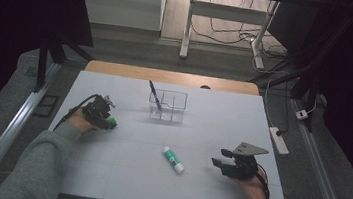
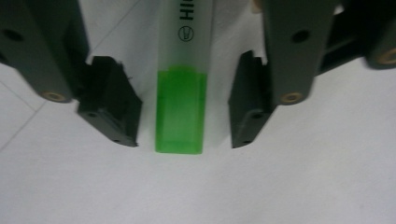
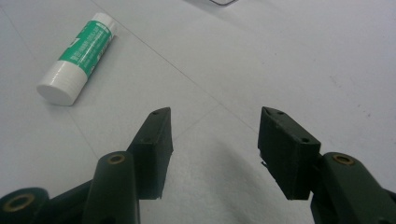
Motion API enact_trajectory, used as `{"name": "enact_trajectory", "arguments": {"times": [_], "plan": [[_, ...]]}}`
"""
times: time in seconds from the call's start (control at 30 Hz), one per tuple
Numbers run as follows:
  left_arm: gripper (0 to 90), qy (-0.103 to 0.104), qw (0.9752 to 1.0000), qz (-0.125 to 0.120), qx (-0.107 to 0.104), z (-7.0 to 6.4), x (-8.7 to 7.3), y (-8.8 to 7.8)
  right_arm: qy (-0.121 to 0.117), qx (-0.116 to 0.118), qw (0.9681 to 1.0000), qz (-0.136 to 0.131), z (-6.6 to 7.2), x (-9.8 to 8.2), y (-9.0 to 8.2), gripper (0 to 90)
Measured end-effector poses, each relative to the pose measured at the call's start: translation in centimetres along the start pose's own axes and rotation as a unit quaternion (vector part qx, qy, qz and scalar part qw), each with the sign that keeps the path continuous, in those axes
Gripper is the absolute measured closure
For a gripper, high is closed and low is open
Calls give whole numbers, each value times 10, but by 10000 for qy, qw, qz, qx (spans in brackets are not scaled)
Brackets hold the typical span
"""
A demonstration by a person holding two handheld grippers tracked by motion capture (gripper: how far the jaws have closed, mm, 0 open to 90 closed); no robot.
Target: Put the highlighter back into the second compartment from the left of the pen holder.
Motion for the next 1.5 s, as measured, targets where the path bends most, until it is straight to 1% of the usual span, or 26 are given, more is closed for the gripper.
{"name": "enact_trajectory", "arguments": {"times": [0.1, 0.13, 0.2, 0.37, 0.57, 0.7, 0.87, 1.0, 1.1, 1.33, 1.43, 1.5], "plan": [[592, 76, 9999, 4, -154, -3, 0, 0, -10, -9, 10000, 5, 0, 0, 0, 442], [625, 123, 9998, 18, -161, -4, 0, 0, -11, -10, 10000, 7, 0, 0, 0, 442], [654, 151, 9998, 36, -150, -5, 0, 0, -23, -11, 10000, 9, 0, 0, 0, 441], [660, 165, 9998, 26, -131, -6, 0, 0, -44, -20, 10000, 21, 0, 0, 0, 441], [662, 272, 9996, -3, -3, -8, 0, 0, -25, -25, 10000, 2, 0, 0, 0, 441], [662, 295, 9995, -60, -22, -10, -1, -3, -33, -24, 10000, -8, 0, 0, 0, 442], [662, 293, 9991, -295, 25, -12, 1, -14, -36, -43, 10000, -6, -1, 0, -1, 441], [662, 297, 9982, -518, 38, -16, 3, -23, -28, -38, 10000, -31, 0, 1, -1, 441], [662, 307, 9975, -641, 62, -19, 5, -27, -31, -49, 10000, -57, -1, 2, -2, 441], [662, 297, 9954, -895, 181, -23, 10, -40, -32, -85, 9999, -42, -3, 1, -4, 441], [662, 279, 9942, -1016, 202, -25, 12, -46, -21, -82, 10000, -43, -3, 0, -4, 440], [662, 259, 9931, -1126, 179, -27, 14, -49, -25, -112, 9999, -32, -4, 0, -5, 440]]}}
Point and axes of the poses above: each handheld gripper's, and its own axes: y roughly forward along the jaws, x roughly out of its top, z roughly to its left, the point moved 8 cm from there along y, roughly forward along the jaws, and after that the axes turned 10 degrees about -x, right-handed, at the moved point
